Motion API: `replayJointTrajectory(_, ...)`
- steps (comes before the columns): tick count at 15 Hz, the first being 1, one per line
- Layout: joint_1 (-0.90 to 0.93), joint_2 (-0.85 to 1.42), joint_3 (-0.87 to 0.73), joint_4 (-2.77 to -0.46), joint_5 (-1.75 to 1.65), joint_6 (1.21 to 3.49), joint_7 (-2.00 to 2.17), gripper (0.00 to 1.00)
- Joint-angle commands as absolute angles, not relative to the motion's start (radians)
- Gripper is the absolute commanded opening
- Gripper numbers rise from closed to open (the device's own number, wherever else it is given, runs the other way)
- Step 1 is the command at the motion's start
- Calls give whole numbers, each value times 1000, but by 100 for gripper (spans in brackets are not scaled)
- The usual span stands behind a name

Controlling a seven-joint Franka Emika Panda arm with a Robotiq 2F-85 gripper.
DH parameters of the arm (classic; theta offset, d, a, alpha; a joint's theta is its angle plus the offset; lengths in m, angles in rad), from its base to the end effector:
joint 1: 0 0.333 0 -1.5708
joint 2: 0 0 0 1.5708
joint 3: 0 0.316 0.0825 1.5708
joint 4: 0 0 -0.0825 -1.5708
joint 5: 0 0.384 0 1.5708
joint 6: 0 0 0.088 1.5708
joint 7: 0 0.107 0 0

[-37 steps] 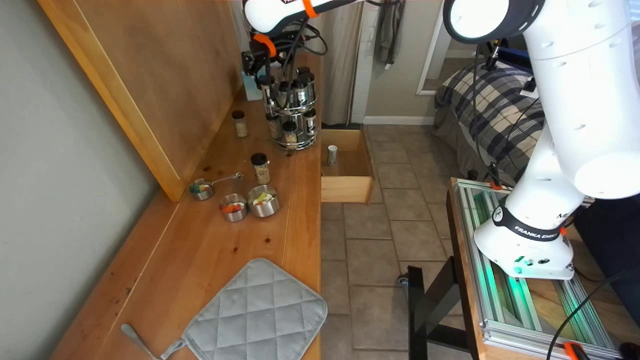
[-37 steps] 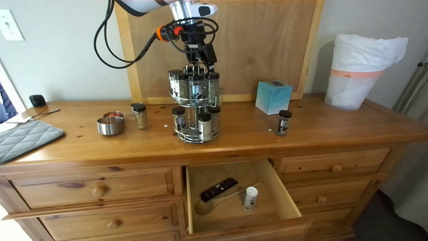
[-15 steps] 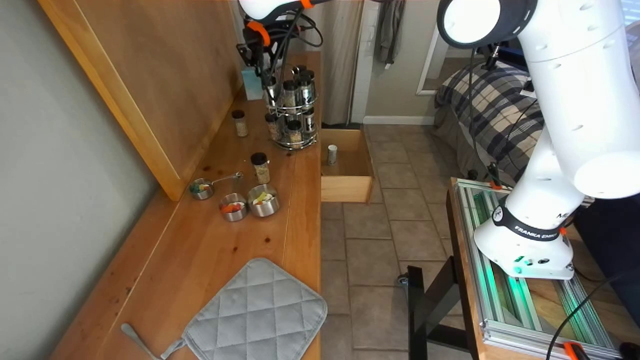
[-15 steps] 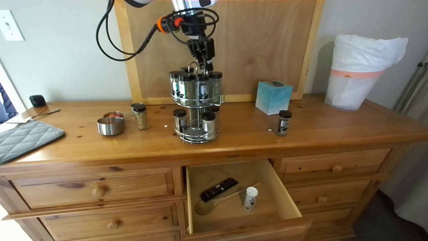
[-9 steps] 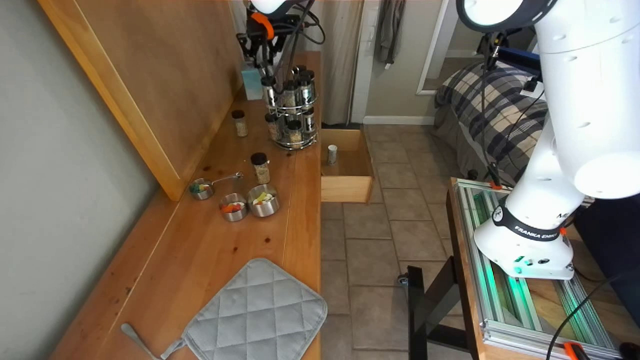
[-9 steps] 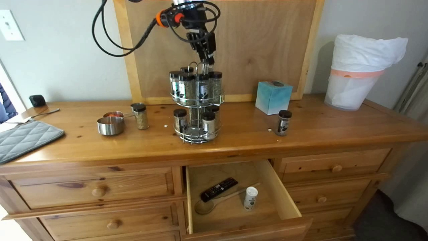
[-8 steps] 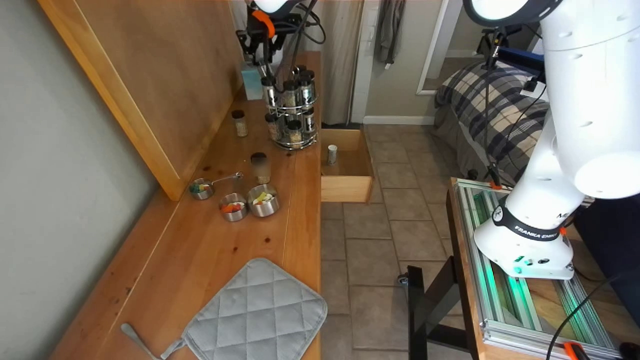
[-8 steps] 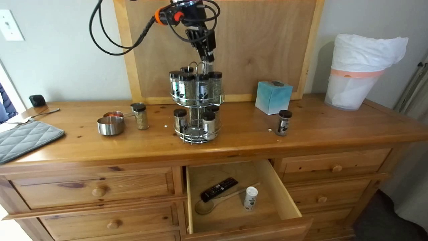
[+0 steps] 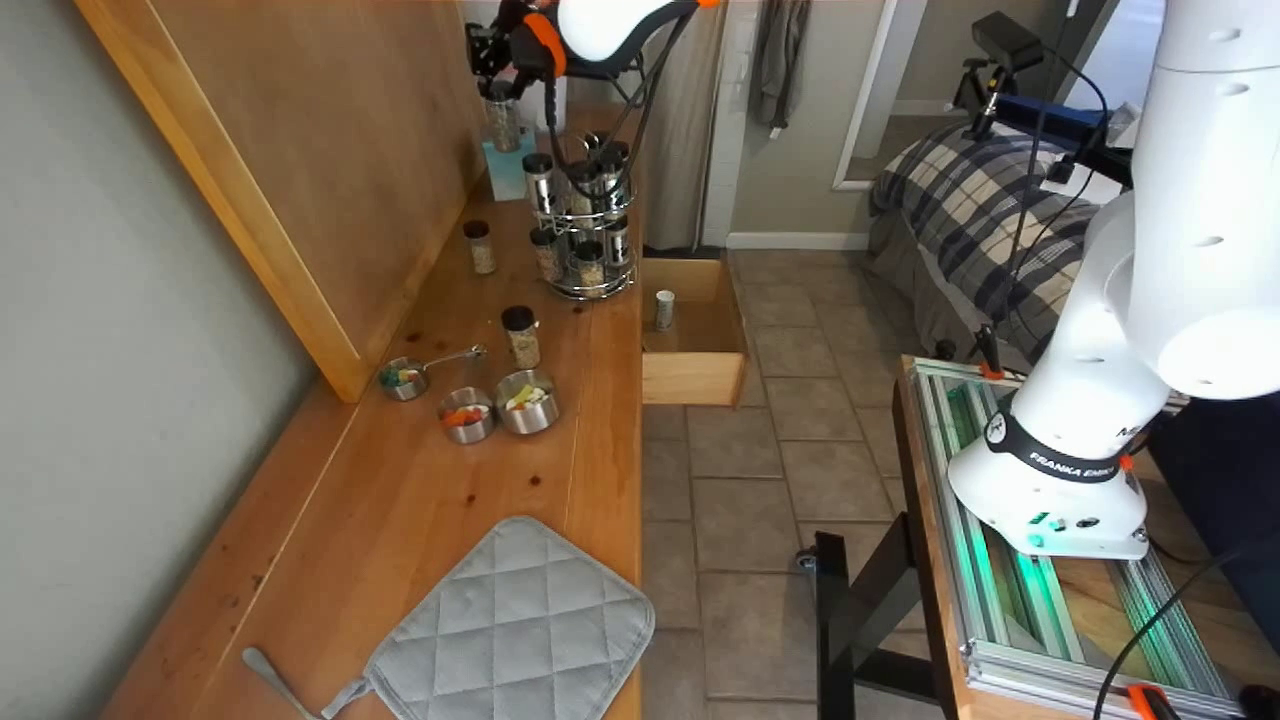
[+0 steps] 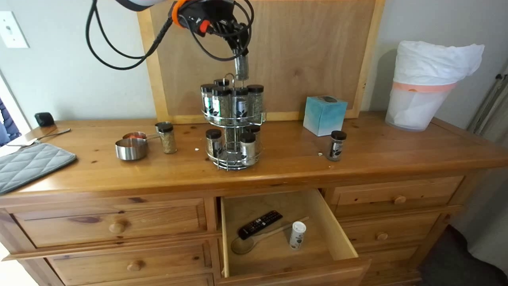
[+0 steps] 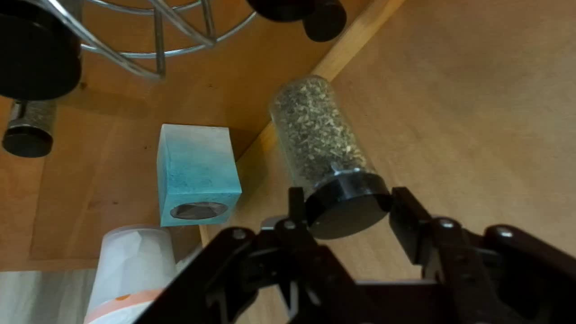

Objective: Move one spice bottle from the spice rack onto the table

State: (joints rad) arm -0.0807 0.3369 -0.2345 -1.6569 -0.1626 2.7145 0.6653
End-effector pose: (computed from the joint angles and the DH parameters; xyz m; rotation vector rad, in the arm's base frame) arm 0.6752 -0.1908 0.5039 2.6374 -1.1397 1.1235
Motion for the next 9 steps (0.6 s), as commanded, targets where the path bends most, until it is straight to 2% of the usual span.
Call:
replayJointTrajectory(1,-67,267,-211,-1796,-146,2852,666,26)
replayJointTrajectory(9,-46,318,-45,-1874,6,2913,378,26)
